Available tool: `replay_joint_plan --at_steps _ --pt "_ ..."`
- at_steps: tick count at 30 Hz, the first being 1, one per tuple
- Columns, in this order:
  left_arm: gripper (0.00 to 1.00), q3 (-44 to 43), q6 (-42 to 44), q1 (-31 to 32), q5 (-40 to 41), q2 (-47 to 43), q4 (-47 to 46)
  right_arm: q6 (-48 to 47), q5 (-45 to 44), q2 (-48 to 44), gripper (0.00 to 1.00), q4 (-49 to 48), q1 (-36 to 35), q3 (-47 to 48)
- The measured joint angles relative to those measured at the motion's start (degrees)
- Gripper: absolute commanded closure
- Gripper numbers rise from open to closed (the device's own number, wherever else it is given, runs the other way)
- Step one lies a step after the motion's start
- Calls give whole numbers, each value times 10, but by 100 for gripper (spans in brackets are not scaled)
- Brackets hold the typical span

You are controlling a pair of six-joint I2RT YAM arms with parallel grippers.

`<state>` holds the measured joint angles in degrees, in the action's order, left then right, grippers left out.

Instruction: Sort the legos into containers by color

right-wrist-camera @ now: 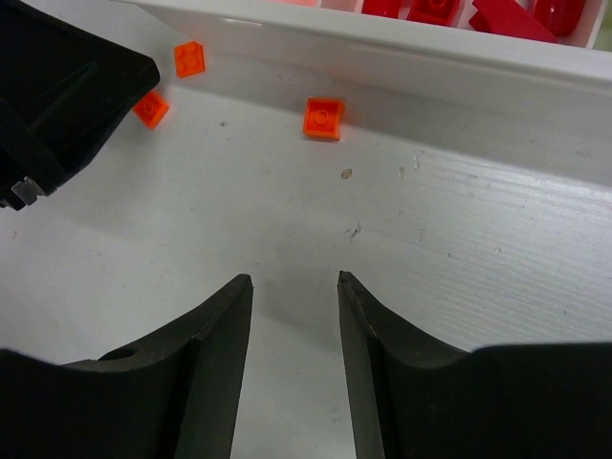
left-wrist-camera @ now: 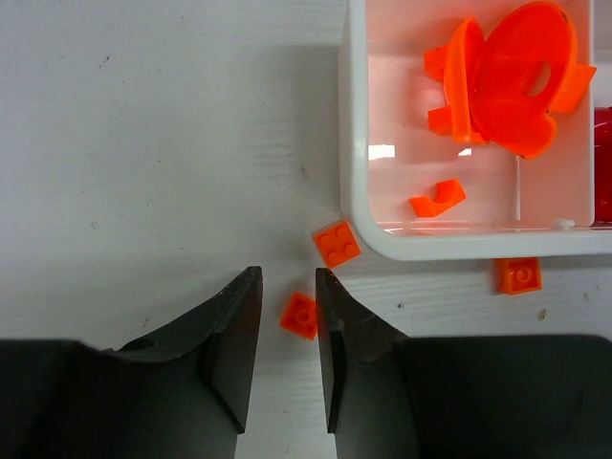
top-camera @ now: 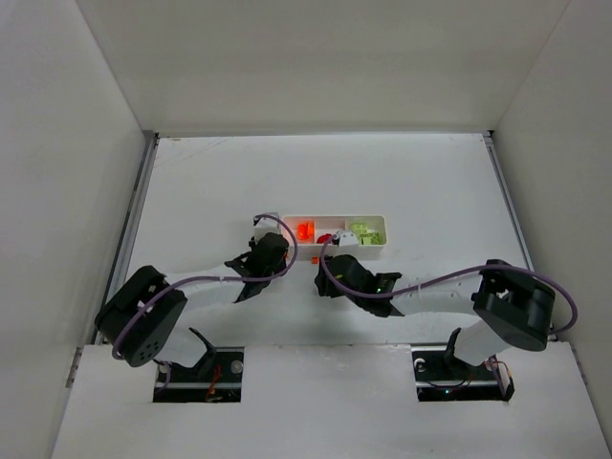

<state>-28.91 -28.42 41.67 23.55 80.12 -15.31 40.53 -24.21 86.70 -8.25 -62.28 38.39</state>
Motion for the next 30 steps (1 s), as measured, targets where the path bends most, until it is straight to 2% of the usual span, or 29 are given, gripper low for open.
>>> replay_joint_plan --at_steps 5,17,25,30 --pt "66 2 -4 10 -1 -5 12 2 0 -9 53 -4 0 -7" --pt "71 5 -2 36 -4 -11 24 4 -4 -14 53 -11 0 -11" --pt "70 7 -3 40 7 -14 24 5 -10 -56 53 -12 0 -26" --pt "70 23 -2 49 9 -51 20 5 -10 -56 53 -12 0 -28"
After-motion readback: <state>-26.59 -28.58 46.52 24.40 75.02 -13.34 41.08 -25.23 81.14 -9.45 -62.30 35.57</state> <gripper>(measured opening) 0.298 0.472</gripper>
